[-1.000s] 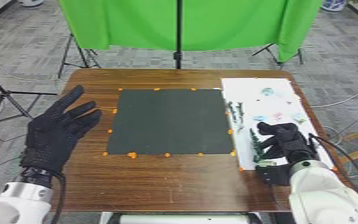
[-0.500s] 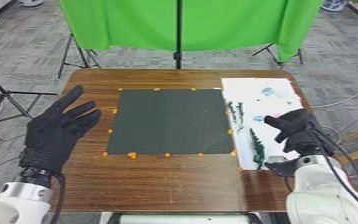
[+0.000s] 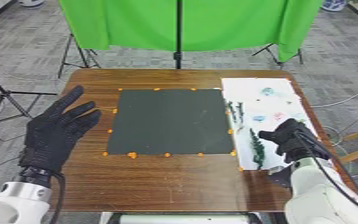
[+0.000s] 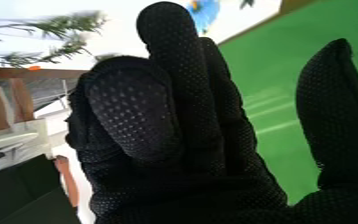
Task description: Arrange flowers
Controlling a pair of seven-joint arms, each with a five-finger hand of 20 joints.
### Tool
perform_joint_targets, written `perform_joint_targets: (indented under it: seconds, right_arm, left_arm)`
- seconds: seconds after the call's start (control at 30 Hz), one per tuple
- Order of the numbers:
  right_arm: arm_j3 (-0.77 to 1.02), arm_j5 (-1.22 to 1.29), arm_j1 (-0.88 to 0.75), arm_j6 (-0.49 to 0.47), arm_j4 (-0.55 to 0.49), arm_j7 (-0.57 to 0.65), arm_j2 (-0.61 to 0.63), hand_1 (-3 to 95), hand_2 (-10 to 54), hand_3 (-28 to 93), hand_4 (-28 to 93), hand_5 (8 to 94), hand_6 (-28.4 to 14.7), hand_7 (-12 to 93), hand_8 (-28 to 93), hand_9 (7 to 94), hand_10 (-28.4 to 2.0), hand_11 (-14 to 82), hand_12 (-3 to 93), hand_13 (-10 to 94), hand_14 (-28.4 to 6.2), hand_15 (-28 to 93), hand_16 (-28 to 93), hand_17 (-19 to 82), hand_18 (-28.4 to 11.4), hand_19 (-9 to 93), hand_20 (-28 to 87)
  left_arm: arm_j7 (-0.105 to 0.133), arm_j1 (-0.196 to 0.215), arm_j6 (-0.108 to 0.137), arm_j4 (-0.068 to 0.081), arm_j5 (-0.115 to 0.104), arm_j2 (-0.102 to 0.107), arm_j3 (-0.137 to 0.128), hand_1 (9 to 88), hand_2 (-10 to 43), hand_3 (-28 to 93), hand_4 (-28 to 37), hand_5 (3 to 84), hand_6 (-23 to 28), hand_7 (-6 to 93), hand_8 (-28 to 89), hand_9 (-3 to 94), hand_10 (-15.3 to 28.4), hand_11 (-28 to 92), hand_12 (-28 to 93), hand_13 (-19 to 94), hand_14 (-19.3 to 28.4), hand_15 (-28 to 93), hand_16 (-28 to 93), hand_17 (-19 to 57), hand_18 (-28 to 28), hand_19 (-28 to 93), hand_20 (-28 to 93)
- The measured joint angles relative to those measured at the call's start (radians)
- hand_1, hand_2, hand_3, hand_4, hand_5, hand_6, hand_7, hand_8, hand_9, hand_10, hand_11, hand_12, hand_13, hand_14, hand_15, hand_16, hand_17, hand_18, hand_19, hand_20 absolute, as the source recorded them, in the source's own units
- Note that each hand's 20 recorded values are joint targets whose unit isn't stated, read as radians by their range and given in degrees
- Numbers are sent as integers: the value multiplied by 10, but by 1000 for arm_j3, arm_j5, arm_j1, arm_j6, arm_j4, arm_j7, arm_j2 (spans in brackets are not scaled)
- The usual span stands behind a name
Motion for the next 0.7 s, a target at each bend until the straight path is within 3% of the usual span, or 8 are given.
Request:
perform_joint_targets:
  seconds: [0.17,0.7]
  right_arm:
    - [-23,7,17,-83,10,11,-18,287,-5,653,-212,682,-73,110,-101,844,-165,260,169,821,-100,652,174,483,-255,932,245]
    - [-126,-5,84,-223,81,65,-51,311,-42,638,-217,671,-75,108,-98,839,-162,272,170,815,-97,657,171,480,-249,932,238]
  left_arm:
    - [0,0,0,0,0,0,0,225,74,764,-256,302,68,166,-112,281,213,282,113,203,283,506,-94,-114,269,567,120]
    - [-4,0,-3,0,0,1,-4,225,74,766,-256,304,70,165,-112,282,214,284,112,205,284,509,-94,-115,268,567,117]
